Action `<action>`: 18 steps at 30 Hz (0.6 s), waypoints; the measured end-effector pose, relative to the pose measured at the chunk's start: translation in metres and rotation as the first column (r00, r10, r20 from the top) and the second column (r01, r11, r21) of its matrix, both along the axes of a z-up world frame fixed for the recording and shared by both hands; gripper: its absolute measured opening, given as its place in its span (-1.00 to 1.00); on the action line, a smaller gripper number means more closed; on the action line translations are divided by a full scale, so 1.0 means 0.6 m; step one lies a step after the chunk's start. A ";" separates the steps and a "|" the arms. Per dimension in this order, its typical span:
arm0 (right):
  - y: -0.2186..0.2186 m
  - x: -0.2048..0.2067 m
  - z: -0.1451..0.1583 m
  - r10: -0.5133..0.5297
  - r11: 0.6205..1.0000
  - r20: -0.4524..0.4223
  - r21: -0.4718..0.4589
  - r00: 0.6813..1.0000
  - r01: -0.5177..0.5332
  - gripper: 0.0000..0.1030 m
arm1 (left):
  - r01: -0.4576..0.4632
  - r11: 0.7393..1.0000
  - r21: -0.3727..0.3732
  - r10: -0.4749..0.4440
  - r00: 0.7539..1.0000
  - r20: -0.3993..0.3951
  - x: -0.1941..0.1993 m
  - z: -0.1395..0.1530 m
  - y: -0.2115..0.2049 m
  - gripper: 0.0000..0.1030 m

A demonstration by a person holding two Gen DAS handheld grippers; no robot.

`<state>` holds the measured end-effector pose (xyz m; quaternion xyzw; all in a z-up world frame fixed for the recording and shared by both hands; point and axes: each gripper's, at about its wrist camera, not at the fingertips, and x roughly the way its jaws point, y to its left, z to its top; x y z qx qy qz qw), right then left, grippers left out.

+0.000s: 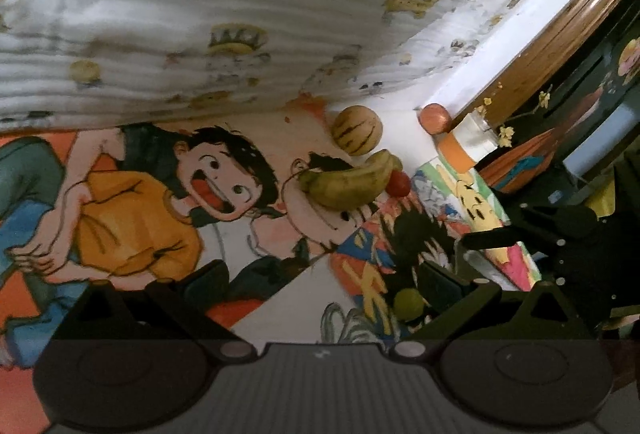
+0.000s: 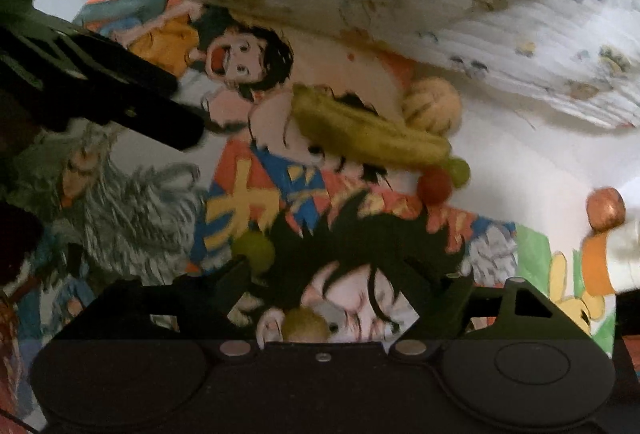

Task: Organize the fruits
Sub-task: 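Move both tools toward the loose fruit pile beside the tray, then close the left gripper on a yellow banana while the right reaches a red tomato and green grape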

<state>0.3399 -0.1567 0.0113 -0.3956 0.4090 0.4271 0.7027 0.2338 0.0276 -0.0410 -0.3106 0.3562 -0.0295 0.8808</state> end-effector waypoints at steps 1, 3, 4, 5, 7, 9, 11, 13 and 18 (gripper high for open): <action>0.005 0.003 0.000 0.006 1.000 -0.011 0.005 1.000 -0.006 0.57 | -0.002 1.000 -0.002 0.002 1.000 0.002 0.005 0.000 0.001 0.99; 0.017 0.009 0.000 0.023 1.000 -0.047 0.016 0.999 -0.023 0.55 | -0.004 1.000 -0.011 0.004 1.000 0.009 0.018 0.000 0.004 0.99; 0.021 0.010 0.000 0.030 0.999 -0.059 0.019 0.998 -0.029 0.53 | -0.007 1.000 -0.023 0.007 1.000 0.015 0.026 0.000 0.007 0.99; 0.025 0.011 0.000 0.036 0.999 -0.068 0.021 0.997 -0.035 0.49 | -0.013 0.999 -0.036 0.014 1.000 0.018 0.033 -0.002 0.009 0.99; 0.032 0.010 0.001 0.046 0.999 -0.077 0.024 0.996 -0.045 0.45 | -0.022 0.996 -0.082 0.024 0.999 0.025 0.050 -0.006 0.016 0.99; 0.035 0.009 0.000 0.050 0.998 -0.082 0.029 0.995 -0.048 0.41 | -0.029 0.993 -0.114 0.032 0.999 0.032 0.065 -0.010 0.021 0.98; 0.036 0.007 -0.001 0.052 0.998 -0.089 0.033 0.995 -0.049 0.39 | -0.030 0.993 -0.112 0.034 0.999 0.039 0.077 -0.011 0.021 0.96; 0.037 0.004 -0.004 0.054 0.998 -0.090 0.034 0.994 -0.051 0.38 | -0.027 0.994 -0.102 0.032 0.998 0.048 0.089 -0.012 0.020 0.95; 0.044 -0.006 -0.006 0.068 0.997 -0.086 0.030 0.994 -0.066 0.28 | -0.031 0.992 -0.122 0.038 0.998 0.058 0.106 -0.017 0.024 0.86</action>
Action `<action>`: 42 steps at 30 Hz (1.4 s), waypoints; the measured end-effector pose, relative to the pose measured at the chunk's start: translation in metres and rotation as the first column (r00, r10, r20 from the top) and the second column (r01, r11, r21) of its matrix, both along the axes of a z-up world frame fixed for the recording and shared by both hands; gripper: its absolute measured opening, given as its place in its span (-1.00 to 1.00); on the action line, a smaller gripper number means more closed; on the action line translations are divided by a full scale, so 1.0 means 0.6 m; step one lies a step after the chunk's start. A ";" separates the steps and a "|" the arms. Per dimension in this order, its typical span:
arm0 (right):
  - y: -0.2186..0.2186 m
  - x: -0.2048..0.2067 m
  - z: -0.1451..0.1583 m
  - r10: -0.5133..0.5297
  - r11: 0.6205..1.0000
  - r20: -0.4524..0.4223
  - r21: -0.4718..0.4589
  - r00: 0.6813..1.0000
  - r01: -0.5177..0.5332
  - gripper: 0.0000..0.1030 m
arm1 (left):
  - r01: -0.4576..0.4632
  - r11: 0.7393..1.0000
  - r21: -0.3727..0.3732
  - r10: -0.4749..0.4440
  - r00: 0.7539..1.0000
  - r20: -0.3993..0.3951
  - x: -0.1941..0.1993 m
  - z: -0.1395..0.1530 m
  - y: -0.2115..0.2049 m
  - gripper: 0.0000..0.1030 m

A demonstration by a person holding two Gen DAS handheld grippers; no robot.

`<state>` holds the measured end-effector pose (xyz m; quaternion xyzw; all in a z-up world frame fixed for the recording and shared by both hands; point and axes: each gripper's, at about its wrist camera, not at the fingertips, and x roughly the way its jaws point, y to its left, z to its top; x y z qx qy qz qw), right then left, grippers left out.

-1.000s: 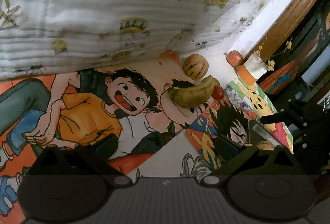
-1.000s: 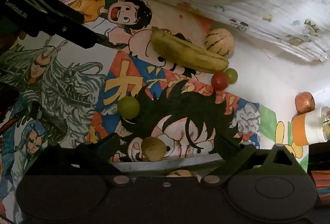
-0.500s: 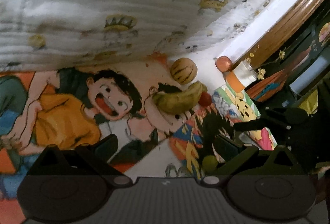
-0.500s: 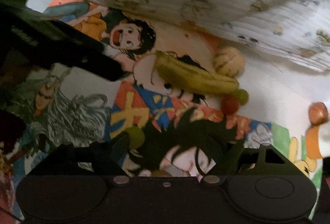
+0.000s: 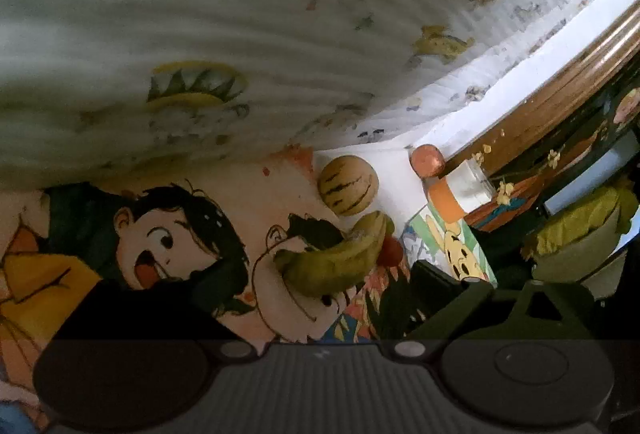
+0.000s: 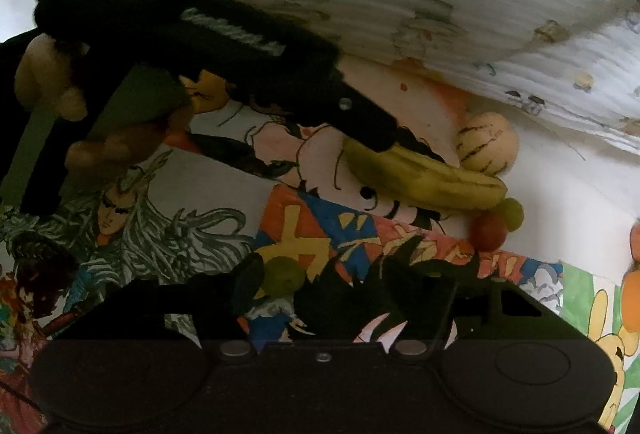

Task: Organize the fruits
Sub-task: 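Close the left gripper on a yellow banana while the right reaches a red tomato and green grape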

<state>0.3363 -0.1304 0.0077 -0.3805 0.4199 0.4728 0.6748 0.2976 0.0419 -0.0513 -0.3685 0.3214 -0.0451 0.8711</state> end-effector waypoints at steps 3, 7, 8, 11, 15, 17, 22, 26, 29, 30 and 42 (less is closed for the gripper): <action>0.004 -0.004 -0.001 0.001 1.000 0.003 -0.004 1.000 -0.001 0.26 | -0.004 1.000 -0.007 0.004 1.000 0.006 0.005 -0.002 0.002 0.86; 0.008 -0.006 -0.005 0.001 1.000 -0.003 -0.009 1.000 -0.001 0.24 | -0.005 1.000 0.001 0.005 1.000 0.010 0.006 -0.001 0.005 0.86; 0.009 -0.007 -0.005 0.003 1.000 -0.002 -0.011 1.000 -0.003 0.22 | -0.005 1.000 0.004 0.005 1.000 0.011 0.007 0.000 0.006 0.86; 0.010 -0.009 -0.005 0.004 1.000 -0.006 -0.010 1.000 -0.005 0.16 | -0.010 1.000 0.012 0.010 1.000 0.016 0.008 0.000 0.009 0.83; 0.012 -0.010 -0.005 0.009 1.000 -0.012 -0.012 1.000 -0.009 0.12 | -0.002 1.000 0.011 0.002 1.000 0.027 0.011 -0.001 0.011 0.79; 0.012 -0.011 -0.006 0.012 1.000 -0.015 -0.007 1.000 -0.012 0.09 | 0.006 1.000 0.000 -0.006 0.999 0.031 0.012 -0.003 0.011 0.74; 0.012 -0.013 -0.009 0.019 1.000 -0.025 -0.005 1.000 -0.019 0.02 | 0.019 1.000 0.024 -0.020 0.999 0.046 0.015 -0.006 0.004 0.67; 0.012 -0.016 -0.012 0.016 1.000 -0.028 -0.005 0.999 -0.016 0.01 | 0.030 0.998 0.046 -0.032 0.998 0.048 0.019 -0.006 0.001 0.60; 0.013 -0.019 -0.011 0.021 1.000 -0.030 -0.012 0.999 -0.022 -0.02 | 0.043 0.997 0.067 -0.047 0.998 0.049 0.023 -0.005 -0.001 0.55; 0.013 -0.019 -0.011 0.022 1.000 -0.031 -0.013 0.999 -0.023 -0.04 | 0.046 0.996 0.071 -0.050 0.998 0.050 0.023 -0.005 -0.001 0.53; 0.011 -0.027 -0.014 0.022 1.000 -0.041 -0.002 0.999 -0.022 -0.22 | 0.060 0.987 0.146 -0.069 0.996 0.058 0.032 -0.005 -0.018 0.34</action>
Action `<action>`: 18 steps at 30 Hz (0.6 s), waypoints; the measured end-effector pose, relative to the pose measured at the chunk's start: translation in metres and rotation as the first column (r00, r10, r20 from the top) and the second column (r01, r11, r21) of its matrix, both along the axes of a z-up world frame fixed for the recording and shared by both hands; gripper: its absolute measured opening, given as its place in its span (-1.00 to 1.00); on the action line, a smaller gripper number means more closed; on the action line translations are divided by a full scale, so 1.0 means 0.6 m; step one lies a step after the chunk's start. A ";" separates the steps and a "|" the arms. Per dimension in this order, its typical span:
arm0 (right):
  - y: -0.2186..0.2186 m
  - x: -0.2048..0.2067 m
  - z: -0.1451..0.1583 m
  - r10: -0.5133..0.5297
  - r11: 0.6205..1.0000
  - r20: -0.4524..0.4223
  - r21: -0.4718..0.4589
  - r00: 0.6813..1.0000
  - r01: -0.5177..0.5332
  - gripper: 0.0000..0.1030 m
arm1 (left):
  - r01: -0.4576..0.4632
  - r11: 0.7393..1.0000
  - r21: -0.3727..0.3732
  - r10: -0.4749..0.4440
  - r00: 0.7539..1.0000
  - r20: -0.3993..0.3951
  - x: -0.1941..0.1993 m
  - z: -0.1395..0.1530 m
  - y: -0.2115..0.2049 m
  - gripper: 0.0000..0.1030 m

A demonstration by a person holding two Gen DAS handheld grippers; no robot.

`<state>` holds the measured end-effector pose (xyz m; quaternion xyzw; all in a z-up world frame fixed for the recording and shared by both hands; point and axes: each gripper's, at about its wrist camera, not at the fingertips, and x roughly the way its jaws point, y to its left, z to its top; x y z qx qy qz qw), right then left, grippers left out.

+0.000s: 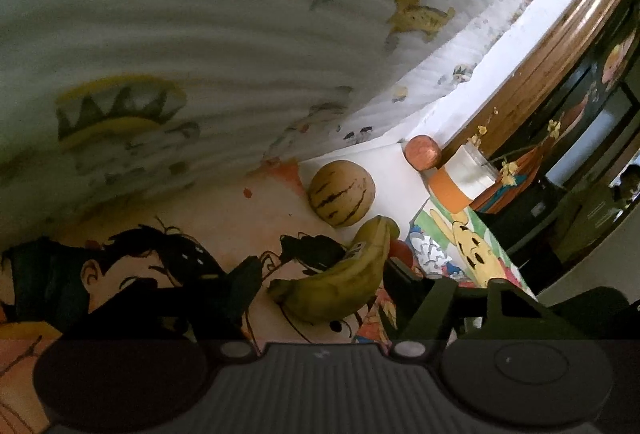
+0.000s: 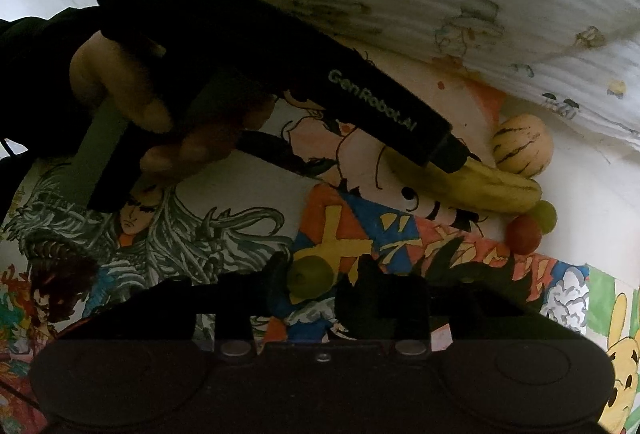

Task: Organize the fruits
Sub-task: 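Close the left gripper on a yellow banana while the right reaches a red tomato and green grape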

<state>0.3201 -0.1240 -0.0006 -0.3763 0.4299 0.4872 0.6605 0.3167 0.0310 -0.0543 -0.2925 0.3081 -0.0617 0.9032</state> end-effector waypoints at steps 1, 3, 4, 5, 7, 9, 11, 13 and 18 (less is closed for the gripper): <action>-0.001 0.000 0.000 -0.001 1.000 -0.001 0.001 1.000 0.001 -0.22 | 0.003 1.000 0.009 -0.003 1.000 0.001 0.001 0.000 -0.002 0.33; -0.002 0.000 -0.001 -0.004 1.000 -0.003 0.002 1.000 0.004 -0.22 | 0.010 1.000 0.024 -0.011 1.000 0.005 0.002 0.000 -0.005 0.32; -0.003 0.000 -0.002 -0.004 1.000 -0.003 0.002 1.000 0.004 -0.22 | 0.015 0.999 0.033 -0.015 1.000 0.007 0.003 0.001 -0.007 0.32; -0.004 0.000 -0.003 -0.005 1.000 -0.004 0.001 1.000 0.005 -0.22 | 0.020 0.999 0.043 -0.020 1.000 0.008 0.003 0.001 -0.009 0.32; -0.006 0.000 -0.007 -0.006 1.000 -0.004 -0.005 1.000 0.006 -0.22 | 0.037 0.996 0.076 -0.038 0.999 0.010 0.005 0.003 -0.014 0.32; -0.007 0.001 -0.009 -0.010 1.000 -0.007 -0.003 1.000 0.010 -0.25 | 0.055 0.992 0.111 -0.056 0.998 0.012 0.007 0.004 -0.019 0.32; -0.007 0.002 -0.009 -0.013 1.000 -0.004 -0.003 1.000 0.013 -0.25 | 0.070 0.988 0.138 -0.073 0.997 0.012 0.008 0.006 -0.024 0.30; -0.006 0.003 -0.009 -0.013 1.000 -0.004 -0.001 1.000 0.013 -0.26 | 0.079 0.985 0.150 -0.081 0.997 0.010 0.010 0.006 -0.025 0.24; -0.002 0.003 -0.011 -0.021 1.000 0.014 0.002 1.000 0.021 -0.48 | 0.078 0.988 0.136 -0.080 0.997 0.009 0.011 0.005 -0.022 0.23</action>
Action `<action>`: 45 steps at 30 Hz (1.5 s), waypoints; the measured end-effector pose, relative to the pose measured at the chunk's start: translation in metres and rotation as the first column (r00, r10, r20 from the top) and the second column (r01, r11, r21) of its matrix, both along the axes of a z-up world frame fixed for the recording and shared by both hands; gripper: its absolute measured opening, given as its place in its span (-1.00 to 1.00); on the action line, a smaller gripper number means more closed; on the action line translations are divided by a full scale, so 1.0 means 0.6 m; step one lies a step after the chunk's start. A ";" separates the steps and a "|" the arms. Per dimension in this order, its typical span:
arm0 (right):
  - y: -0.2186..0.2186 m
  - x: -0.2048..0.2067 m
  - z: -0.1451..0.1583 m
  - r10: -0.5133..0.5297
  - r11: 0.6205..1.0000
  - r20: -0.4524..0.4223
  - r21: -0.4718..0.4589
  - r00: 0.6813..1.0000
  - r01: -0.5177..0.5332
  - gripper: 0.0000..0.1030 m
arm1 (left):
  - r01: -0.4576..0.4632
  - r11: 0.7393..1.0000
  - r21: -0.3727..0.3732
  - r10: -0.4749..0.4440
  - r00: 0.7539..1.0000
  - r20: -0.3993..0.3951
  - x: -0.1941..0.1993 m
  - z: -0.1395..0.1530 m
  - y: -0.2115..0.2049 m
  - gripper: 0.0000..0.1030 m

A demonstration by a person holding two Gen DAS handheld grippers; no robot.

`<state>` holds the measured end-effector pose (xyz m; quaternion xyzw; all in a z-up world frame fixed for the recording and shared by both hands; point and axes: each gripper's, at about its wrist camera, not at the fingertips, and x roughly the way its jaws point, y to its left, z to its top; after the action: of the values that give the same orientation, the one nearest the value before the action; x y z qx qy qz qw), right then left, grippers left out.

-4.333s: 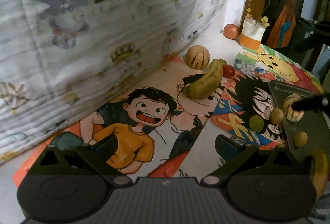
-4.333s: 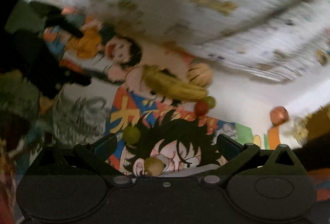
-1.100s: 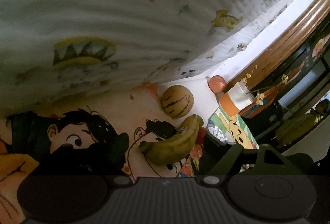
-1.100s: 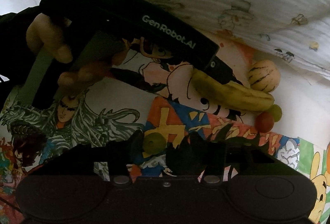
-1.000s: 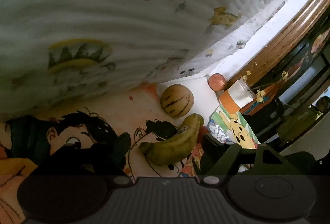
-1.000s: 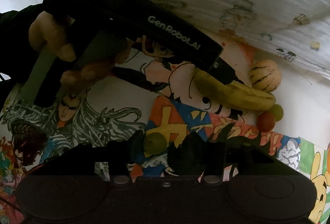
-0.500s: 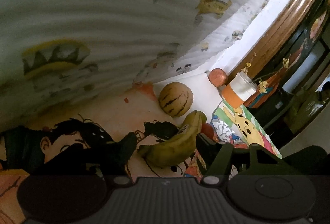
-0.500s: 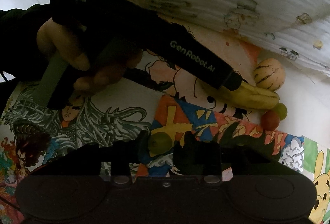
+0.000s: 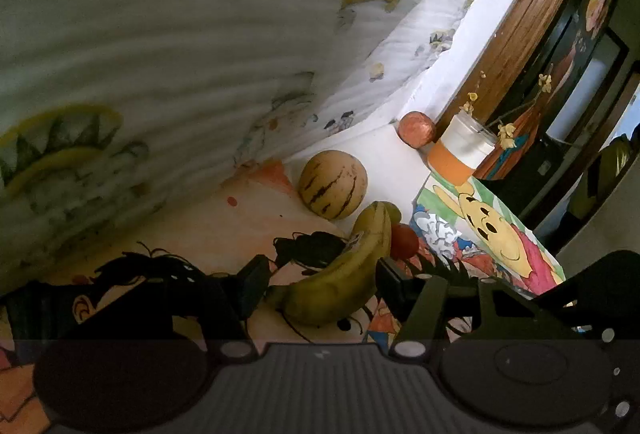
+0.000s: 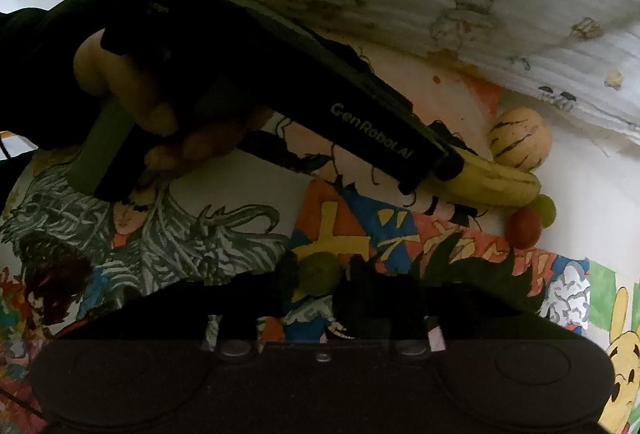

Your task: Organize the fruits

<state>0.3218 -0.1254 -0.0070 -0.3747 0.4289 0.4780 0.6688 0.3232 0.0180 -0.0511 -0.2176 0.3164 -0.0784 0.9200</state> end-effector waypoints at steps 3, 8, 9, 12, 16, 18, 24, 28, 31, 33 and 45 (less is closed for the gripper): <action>-0.001 0.000 -0.001 -0.007 1.000 0.007 0.003 1.000 0.007 -0.49 | 0.000 1.000 0.002 0.000 1.000 -0.001 0.000 0.000 0.001 0.23; -0.005 0.003 -0.002 -0.031 1.000 0.019 0.008 0.999 0.030 -0.50 | 0.005 1.000 0.010 -0.005 1.000 -0.004 0.002 0.001 0.002 0.20; -0.005 0.001 -0.001 -0.040 0.999 0.023 0.009 0.999 0.040 -0.50 | 0.007 1.000 0.013 -0.007 1.000 -0.005 0.002 0.001 0.002 0.19; -0.009 0.004 0.000 -0.067 0.998 0.035 0.013 0.997 0.067 -0.50 | 0.013 1.000 0.015 -0.013 1.000 -0.007 0.003 0.002 0.002 0.19; -0.023 0.003 -0.006 -0.096 0.995 0.049 0.039 0.994 0.094 -0.50 | 0.049 0.998 0.045 -0.048 0.999 -0.016 0.006 0.005 0.001 0.20; -0.026 0.001 -0.006 -0.101 0.994 0.053 0.050 0.993 0.099 -0.50 | 0.092 0.992 0.090 -0.091 0.996 -0.017 0.009 0.009 -0.002 0.21; -0.027 0.000 0.000 -0.126 0.992 0.067 0.037 0.990 0.123 -0.50 | 0.164 0.972 0.168 -0.162 0.986 -0.026 0.011 0.016 -0.006 0.26; -0.028 0.003 -0.003 -0.145 0.989 0.066 0.036 0.987 0.143 -0.50 | 0.201 0.961 0.192 -0.196 0.980 -0.046 0.017 0.020 -0.015 0.18; -0.028 0.005 -0.007 -0.156 0.987 0.067 0.039 0.986 0.153 -0.50 | 0.227 0.952 0.206 -0.222 0.974 -0.047 0.020 0.019 -0.018 0.14; -0.028 0.006 -0.008 -0.170 0.985 0.069 0.045 0.983 0.167 -0.50 | 0.240 0.949 0.206 -0.235 0.971 -0.051 0.023 0.019 -0.019 0.14; -0.035 0.008 -0.011 -0.243 0.968 0.066 0.084 0.968 0.237 -0.49 | 0.331 0.912 0.240 -0.321 0.944 -0.082 0.054 0.020 -0.042 -0.11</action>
<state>0.3266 -0.1464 -0.0135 -0.3125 0.4271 0.3947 0.7511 0.3558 -0.0071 -0.0393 -0.0453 0.3745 -0.1856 0.9073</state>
